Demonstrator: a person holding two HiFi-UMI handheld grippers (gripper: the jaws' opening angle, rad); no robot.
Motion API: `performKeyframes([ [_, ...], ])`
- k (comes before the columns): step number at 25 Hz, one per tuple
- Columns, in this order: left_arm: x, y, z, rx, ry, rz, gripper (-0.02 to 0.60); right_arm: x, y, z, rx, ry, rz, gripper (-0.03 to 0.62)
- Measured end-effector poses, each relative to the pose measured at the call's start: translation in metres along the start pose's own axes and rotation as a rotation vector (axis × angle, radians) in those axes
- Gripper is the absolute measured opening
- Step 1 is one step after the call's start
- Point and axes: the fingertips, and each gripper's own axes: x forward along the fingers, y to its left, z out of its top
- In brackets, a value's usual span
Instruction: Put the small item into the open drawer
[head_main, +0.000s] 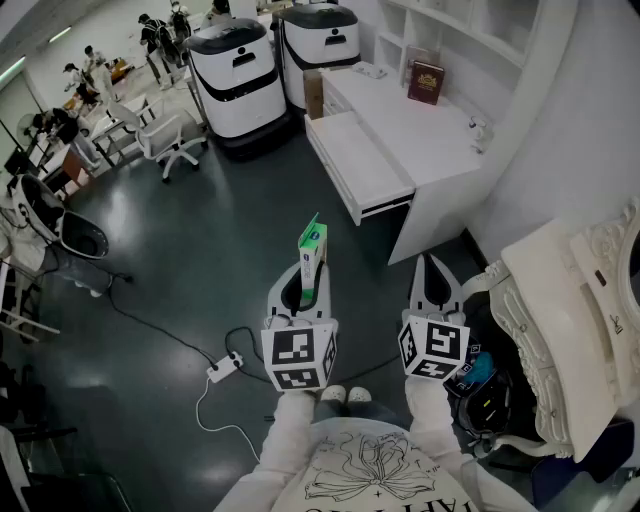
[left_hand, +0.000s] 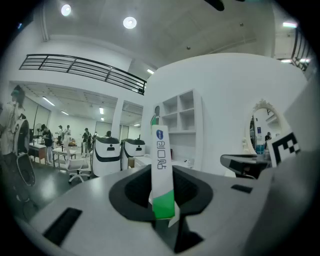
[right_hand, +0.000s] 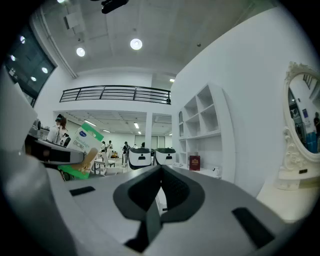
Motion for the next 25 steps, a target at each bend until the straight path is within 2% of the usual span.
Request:
performKeyframes([
  [25,0.049,-0.022,-0.018,-0.027,0.029,0.065,0.080,0.043,-0.037,-0.026,-0.004,0.043,0.069,0.005],
])
